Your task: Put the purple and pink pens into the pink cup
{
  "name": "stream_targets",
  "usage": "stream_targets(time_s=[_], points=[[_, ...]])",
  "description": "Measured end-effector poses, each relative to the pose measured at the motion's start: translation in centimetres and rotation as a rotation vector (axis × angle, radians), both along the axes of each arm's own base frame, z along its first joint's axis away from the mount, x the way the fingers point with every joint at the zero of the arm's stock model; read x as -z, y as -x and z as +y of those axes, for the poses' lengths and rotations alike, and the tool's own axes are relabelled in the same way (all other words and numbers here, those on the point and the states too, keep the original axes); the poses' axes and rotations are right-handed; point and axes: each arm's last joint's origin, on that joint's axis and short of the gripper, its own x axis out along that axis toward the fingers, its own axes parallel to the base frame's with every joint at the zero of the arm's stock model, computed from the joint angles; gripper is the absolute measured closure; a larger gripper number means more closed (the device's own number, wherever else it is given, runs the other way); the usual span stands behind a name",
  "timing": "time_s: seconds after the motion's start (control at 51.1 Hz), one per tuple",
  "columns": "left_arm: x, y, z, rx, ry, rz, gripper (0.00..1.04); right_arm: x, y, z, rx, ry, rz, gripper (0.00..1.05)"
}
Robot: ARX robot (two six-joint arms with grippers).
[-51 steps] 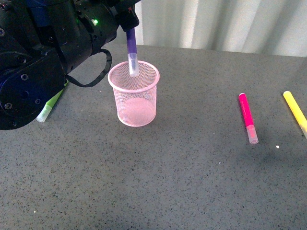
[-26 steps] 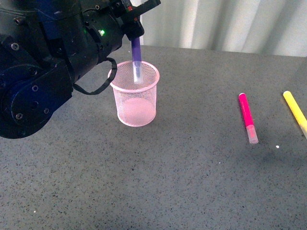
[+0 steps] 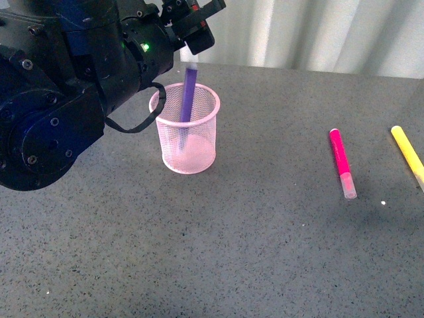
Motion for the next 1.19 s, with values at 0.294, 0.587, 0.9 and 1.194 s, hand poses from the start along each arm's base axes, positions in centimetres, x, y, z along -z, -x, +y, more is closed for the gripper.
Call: stream_targets(time_s=[0.294,0.587,0.9,1.194], points=[[-3.9,2.4,2.5,0.100,-0.140,0.065,0.07,0.0,0.0,0.0,0.000,0.000,0.000,0.07],[-10.2,9.0,9.8,0.062,-0.366,0.221,0.07,0.0,0.0,0.0,0.000,0.000,0.000,0.07],[-8.6,12.8,11.6,-0.302,-0.494,-0.071,0.47,0.0,0.0,0.0,0.004,0.000,0.000,0.07],[-7.1,17.4,13.4,-0.311,-0.510,-0.075,0.99,0.0,0.0,0.0,0.000,0.000,0.000,0.07]])
